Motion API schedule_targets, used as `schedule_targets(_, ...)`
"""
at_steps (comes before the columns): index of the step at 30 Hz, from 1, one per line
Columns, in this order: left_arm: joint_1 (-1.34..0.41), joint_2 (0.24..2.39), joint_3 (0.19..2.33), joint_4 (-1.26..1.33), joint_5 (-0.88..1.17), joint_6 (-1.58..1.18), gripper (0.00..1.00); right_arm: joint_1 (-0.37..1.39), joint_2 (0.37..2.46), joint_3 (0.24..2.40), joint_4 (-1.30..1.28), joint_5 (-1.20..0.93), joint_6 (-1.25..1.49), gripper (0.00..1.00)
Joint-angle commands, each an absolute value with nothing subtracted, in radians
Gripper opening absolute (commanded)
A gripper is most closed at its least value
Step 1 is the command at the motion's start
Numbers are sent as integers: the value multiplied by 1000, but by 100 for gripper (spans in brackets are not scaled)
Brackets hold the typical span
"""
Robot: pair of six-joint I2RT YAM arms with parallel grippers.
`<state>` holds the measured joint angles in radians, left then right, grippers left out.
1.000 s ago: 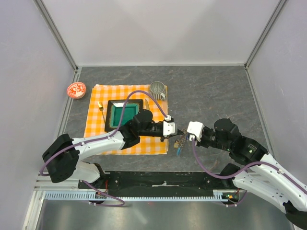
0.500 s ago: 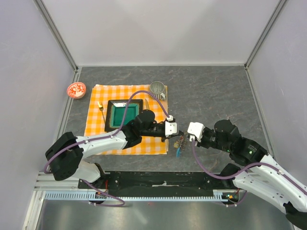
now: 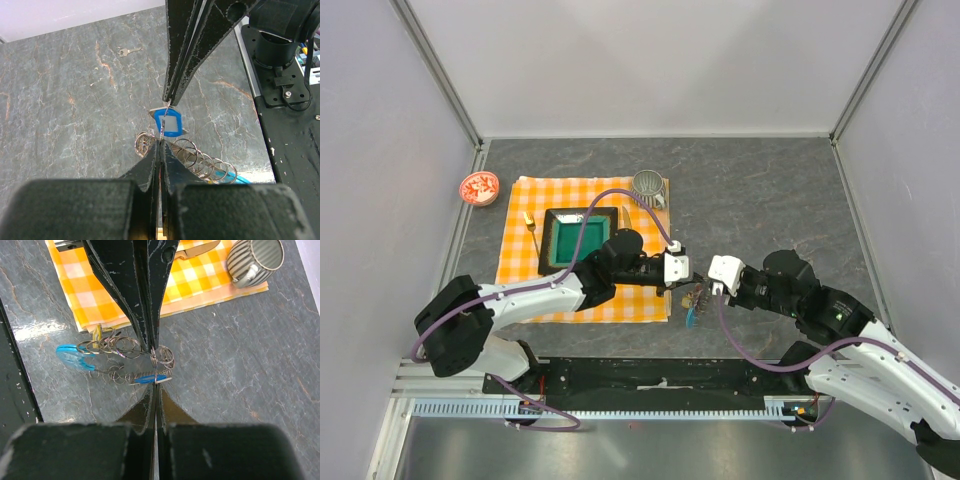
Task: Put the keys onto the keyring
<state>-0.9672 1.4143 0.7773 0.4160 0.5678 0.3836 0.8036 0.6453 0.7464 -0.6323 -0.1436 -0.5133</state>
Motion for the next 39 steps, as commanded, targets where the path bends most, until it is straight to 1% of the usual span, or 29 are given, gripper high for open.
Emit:
schedule_targets(1,-971,1402,819,471,584,380,2,811,647,747,-601,-126,-512,0)
schedule_targets(29,-969,1411,819,483,586,368,2,824,635,742,-609,-95,-511,0)
schedule_targets(39,-969,1408,819,483,586,364,2,824,638,744,-614,-121,-511,0)
